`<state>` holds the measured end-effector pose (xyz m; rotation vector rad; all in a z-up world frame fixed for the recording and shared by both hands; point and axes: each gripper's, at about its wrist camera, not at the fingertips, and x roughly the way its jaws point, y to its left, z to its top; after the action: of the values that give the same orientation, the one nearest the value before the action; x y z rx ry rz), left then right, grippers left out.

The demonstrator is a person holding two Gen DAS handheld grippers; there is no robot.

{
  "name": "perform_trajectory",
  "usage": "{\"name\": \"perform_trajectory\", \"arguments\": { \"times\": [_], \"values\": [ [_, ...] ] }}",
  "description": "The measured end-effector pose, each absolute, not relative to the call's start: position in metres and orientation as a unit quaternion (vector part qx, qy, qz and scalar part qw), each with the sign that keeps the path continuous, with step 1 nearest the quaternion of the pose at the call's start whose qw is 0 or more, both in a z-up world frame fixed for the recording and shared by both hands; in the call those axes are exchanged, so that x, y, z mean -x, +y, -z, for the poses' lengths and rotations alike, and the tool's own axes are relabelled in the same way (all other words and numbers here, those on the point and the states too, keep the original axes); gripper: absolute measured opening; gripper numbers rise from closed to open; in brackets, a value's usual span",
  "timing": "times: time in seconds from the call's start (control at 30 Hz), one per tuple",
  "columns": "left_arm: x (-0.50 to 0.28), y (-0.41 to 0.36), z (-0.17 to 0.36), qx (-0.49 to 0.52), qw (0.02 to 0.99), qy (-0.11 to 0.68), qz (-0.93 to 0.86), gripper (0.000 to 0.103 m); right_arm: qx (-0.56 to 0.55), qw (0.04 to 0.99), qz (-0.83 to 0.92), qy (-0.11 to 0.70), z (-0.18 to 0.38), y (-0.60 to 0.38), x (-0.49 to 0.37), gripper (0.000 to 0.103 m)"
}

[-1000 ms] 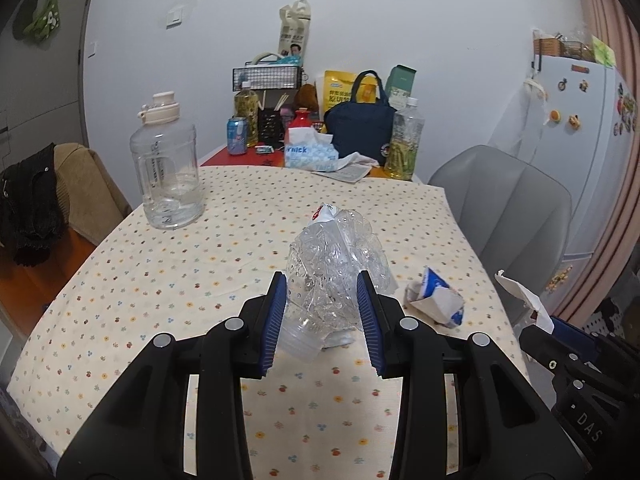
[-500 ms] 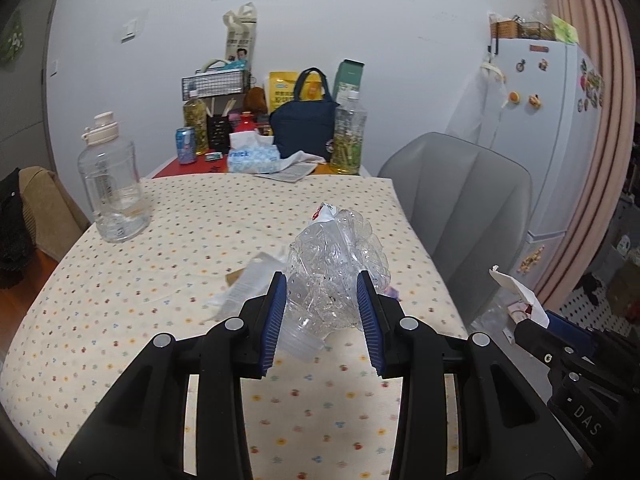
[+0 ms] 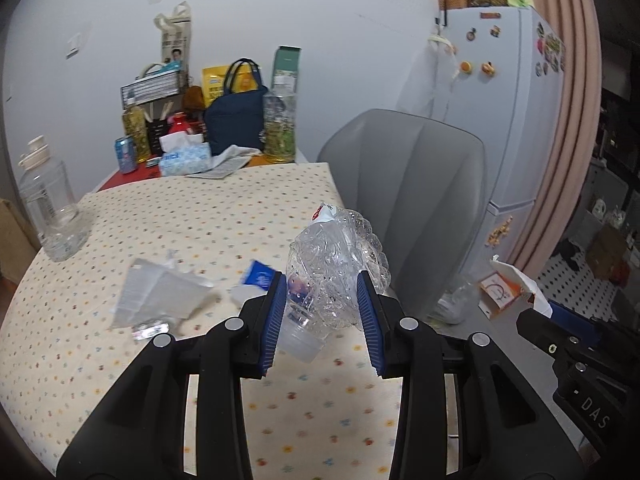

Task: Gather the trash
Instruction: 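Carry the bottle and white paper in both tools toward the trash bin, then open the right tool to drop the white paper into the bin while the left tool holds the bottle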

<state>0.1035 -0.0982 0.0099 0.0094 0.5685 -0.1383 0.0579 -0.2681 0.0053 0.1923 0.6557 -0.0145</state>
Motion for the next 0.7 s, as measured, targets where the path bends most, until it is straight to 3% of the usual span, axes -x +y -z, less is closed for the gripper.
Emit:
{"name": "perform_trajectory", "arguments": {
  "times": [0.7],
  "values": [
    [-0.145,-0.234,0.037,-0.07,0.926,0.333,0.166,0.036,-0.155,0.916,0.101,0.356,0.045,-0.382,-0.069,0.027]
  ]
}}
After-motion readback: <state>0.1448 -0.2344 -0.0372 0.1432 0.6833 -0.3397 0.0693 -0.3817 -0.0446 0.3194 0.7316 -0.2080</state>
